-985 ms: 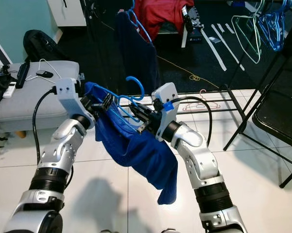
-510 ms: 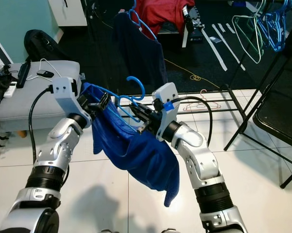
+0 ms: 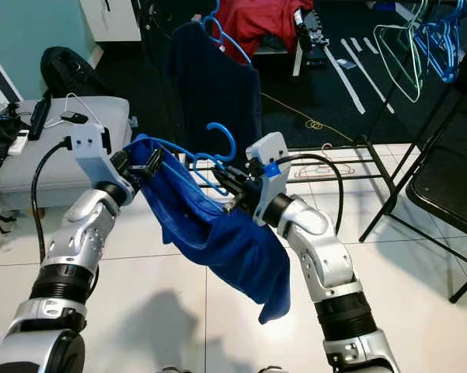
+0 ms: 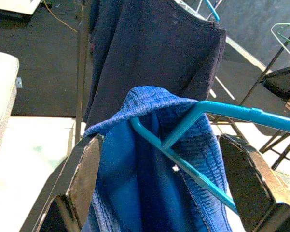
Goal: Hang hanger
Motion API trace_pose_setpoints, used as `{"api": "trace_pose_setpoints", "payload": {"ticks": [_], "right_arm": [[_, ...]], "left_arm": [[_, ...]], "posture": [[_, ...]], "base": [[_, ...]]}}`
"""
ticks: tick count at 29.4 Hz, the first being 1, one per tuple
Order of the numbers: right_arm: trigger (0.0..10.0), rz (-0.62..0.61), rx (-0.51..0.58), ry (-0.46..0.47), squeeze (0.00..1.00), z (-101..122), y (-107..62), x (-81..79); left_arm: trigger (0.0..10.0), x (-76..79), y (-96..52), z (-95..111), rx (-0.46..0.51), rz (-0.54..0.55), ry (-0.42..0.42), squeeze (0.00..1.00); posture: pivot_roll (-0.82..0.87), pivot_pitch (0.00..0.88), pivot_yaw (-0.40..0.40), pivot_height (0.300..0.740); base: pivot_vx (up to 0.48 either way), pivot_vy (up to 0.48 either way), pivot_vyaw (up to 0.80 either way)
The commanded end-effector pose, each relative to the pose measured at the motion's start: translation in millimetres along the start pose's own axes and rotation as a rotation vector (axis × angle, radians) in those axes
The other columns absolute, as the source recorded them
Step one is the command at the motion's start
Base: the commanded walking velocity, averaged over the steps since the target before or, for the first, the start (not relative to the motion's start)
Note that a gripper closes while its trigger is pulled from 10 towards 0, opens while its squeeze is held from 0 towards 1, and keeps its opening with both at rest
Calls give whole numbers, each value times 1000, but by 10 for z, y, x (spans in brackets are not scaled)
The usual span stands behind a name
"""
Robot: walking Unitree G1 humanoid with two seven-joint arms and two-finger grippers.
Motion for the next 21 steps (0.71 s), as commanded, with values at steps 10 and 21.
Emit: {"api": "trace_pose_setpoints", "payload": {"ticks": [10, 21], "right_arm": [[10000, -9, 12, -6, 0, 32, -33, 9], [10000, -10, 16, -6, 0, 47, -36, 12]], "left_arm": [[10000, -14, -11, -76, -21, -9, 9, 0], [0, -31, 17, -130, -60, -4, 47, 0]], "posture": [[-66, 156, 26, 740], [-67, 157, 29, 740]], "base": [[0, 0, 0], [0, 0, 0]]}}
Point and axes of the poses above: a point about 5 cm out from each wrist's last joint towards the gripper, its own y axis pointing out of the wrist towards the gripper, its own z axis along the axis of the wrist's last joint, x = y × z, the point moved 3 cm from there along y, pointing out of the wrist towards the gripper, and after that the axes turned 9 degrees about y, right-handed, at the moved point
